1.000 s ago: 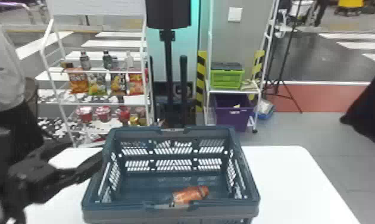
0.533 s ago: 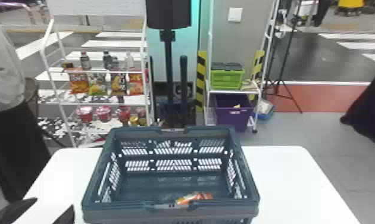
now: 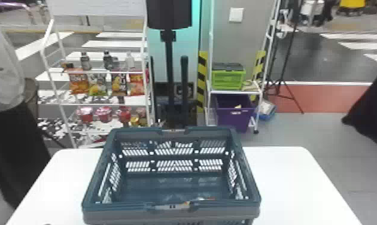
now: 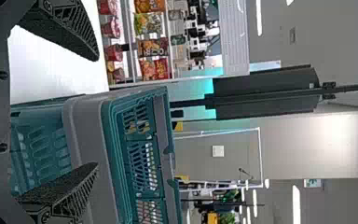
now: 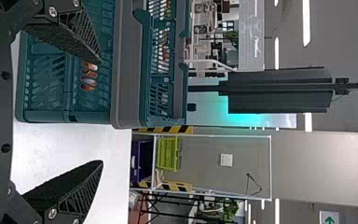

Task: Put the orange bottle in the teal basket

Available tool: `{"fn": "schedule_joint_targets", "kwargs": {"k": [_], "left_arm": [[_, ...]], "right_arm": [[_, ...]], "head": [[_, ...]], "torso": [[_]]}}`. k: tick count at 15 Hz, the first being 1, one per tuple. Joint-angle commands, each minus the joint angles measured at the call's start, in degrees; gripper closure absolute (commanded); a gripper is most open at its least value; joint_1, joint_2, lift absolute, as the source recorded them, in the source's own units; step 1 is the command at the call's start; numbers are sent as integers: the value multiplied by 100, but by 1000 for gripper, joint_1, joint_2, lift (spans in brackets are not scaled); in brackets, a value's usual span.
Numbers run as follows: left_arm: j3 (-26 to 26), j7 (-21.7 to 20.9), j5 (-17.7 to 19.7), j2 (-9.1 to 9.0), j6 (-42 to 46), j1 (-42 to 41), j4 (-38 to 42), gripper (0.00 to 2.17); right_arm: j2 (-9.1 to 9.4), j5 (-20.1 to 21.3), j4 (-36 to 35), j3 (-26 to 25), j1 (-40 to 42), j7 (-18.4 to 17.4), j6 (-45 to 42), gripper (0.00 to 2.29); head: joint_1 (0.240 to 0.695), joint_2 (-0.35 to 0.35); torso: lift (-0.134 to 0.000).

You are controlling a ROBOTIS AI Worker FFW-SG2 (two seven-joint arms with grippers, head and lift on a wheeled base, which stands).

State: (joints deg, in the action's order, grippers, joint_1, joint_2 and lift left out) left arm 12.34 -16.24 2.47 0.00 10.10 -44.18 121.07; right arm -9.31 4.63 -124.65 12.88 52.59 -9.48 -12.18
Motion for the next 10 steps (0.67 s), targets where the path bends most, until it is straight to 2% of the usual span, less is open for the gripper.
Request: {"fn": "schedule_joint_targets", "kwargs": {"k": [1, 2, 10], "left_arm": [[-320, 349, 7, -15, 470, -196, -242, 90], [-364, 481, 25, -15, 558, -240, -312, 90], [-382, 481, 130, -15, 664, -433, -259, 90]], "right_arm": [[-63, -67, 2, 4, -4, 7, -34, 127], [-89, -76, 2, 4, -12, 7, -34, 127], [-168, -146, -7, 39, -4, 16, -87, 127]], "head": [[499, 0], [499, 0], [499, 0]], "torso": [[0], [0], [0]]}}
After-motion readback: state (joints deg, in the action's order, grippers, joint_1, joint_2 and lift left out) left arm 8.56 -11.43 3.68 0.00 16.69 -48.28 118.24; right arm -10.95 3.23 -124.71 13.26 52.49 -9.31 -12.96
